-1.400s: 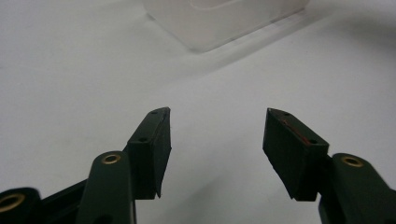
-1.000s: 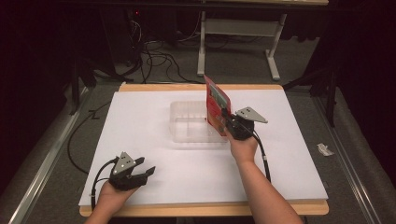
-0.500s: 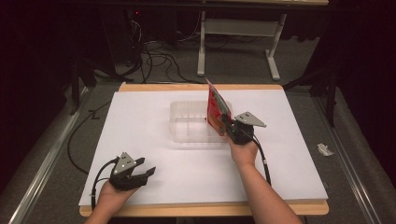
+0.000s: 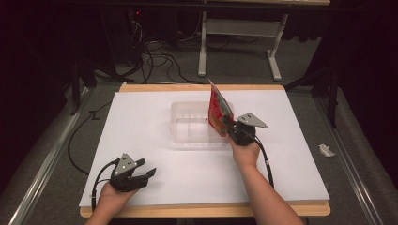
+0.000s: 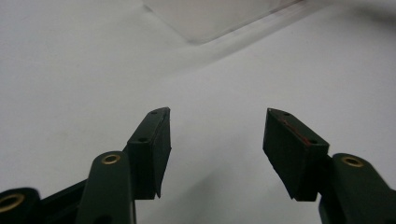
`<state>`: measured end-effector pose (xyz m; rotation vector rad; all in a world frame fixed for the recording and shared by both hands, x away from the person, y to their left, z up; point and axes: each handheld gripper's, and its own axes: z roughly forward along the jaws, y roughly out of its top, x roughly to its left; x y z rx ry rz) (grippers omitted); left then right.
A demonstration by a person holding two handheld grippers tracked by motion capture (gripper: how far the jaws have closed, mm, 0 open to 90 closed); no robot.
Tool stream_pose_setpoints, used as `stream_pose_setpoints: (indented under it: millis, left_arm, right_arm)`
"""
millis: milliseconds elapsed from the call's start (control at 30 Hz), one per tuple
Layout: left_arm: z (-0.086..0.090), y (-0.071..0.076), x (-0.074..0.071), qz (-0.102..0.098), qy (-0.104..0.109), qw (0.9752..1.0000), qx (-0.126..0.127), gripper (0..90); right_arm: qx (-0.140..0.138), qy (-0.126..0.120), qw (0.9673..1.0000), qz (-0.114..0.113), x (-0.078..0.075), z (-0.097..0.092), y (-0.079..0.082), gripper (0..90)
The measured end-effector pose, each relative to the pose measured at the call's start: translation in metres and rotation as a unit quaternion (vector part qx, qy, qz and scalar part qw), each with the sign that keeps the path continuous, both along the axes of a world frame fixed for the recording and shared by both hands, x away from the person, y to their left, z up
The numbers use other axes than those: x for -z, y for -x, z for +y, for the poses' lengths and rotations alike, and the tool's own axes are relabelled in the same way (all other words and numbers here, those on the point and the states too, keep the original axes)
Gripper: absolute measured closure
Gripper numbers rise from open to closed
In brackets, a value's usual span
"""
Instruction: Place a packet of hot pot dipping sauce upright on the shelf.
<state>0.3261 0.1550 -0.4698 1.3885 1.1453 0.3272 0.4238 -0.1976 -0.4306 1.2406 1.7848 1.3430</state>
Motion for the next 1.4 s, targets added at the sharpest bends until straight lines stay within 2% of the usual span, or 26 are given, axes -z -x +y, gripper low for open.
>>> stream_pose_setpoints:
  millis: [367, 533, 700, 833, 933, 1033, 1100, 1133, 1167, 1400]
  left_arm:
    - [0.0, 0.0, 0.0, 0.0, 0.0, 1.0, 0.001, 42.3]
    - [0.0, 0.0, 0.0, 0.0, 0.003, 1.0, -0.001, 42.4]
    - [0.0, 0.0, 0.0, -0.001, 0.0, 1.0, 0.0, 42.4]
    - [0.0, 0.0, 0.0, -0.001, 0.0, 1.0, -0.001, 42.4]
    - [0.0, 0.0, 0.0, -0.001, 0.0, 1.0, -0.001, 42.3]
    - [0.0, 0.0, 0.0, -0.001, -0.001, 1.0, -0.002, 42.4]
    - [0.0, -0.001, 0.0, -0.001, -0.001, 1.0, -0.002, 42.3]
    - [0.0, -0.001, 0.0, -0.001, 0.001, 1.0, -0.003, 42.3]
    - [0.0, -0.001, 0.0, 0.0, -0.001, 1.0, -0.003, 42.3]
    - [0.001, -0.001, 0.0, -0.001, -0.002, 1.0, -0.004, 42.4]
  right_arm:
    - [-0.001, 0.0, 1.0, 0.002, 0.001, -0.002, 0.0, 89.9]
    - [-0.009, -0.008, 0.9999, 0.0, -0.006, -0.005, 0.001, 80.7]
    - [-0.015, -0.017, 0.9995, 0.021, -0.007, -0.012, 0.001, 67.1]
    - [-0.021, -0.014, 0.9993, 0.029, -0.008, -0.015, 0.001, 57.8]
    - [-0.023, -0.013, 0.9992, 0.03, -0.008, -0.016, 0.001, 55.1]
    - [-0.023, -0.003, 0.9993, 0.03, -0.01, -0.016, 0.002, 46.5]
    - [-0.029, 0.001, 0.9989, 0.038, -0.011, -0.016, 0.0, 42.6]
    - [-0.029, 0.001, 0.9989, 0.038, -0.011, -0.016, 0.0, 42.6]
    - [-0.034, 0.002, 0.9987, 0.038, -0.013, -0.015, 0.0, 38.6]
    - [-0.048, 0.016, 0.9981, 0.035, -0.019, -0.014, 0.0, 25.5]
